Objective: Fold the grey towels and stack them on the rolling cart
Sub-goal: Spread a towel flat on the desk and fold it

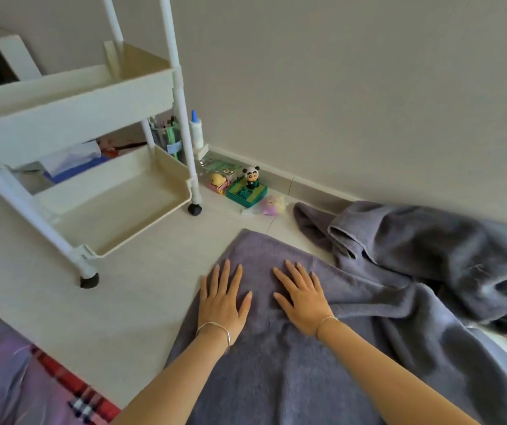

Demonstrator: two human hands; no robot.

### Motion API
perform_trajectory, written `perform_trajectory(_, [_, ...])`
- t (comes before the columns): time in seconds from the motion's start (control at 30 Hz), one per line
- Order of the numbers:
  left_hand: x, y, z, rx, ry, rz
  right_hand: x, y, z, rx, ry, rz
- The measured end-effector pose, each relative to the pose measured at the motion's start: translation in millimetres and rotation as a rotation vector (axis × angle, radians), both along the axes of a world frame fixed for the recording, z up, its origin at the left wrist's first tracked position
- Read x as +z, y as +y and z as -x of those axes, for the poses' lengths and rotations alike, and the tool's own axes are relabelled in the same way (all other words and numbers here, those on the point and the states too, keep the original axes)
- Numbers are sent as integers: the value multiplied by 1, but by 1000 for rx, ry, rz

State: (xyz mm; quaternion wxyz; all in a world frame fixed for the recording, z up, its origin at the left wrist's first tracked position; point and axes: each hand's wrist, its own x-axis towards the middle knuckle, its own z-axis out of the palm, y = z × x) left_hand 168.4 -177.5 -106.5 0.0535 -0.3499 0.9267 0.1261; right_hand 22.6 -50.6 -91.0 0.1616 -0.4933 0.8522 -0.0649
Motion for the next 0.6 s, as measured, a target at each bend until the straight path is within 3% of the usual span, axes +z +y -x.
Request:
perform_trajectory(0.3, [-8, -67, 4, -5, 1, 122, -7, -59, -1, -21, -2, 31])
perform_trajectory(0.43, [-3, -75, 3, 8, -42, 139, 0, -51, 2, -21, -92, 127])
perform_trajectory(0.6, [17, -16, 30, -89, 171, 60, 29, 9, 21, -131, -122, 315])
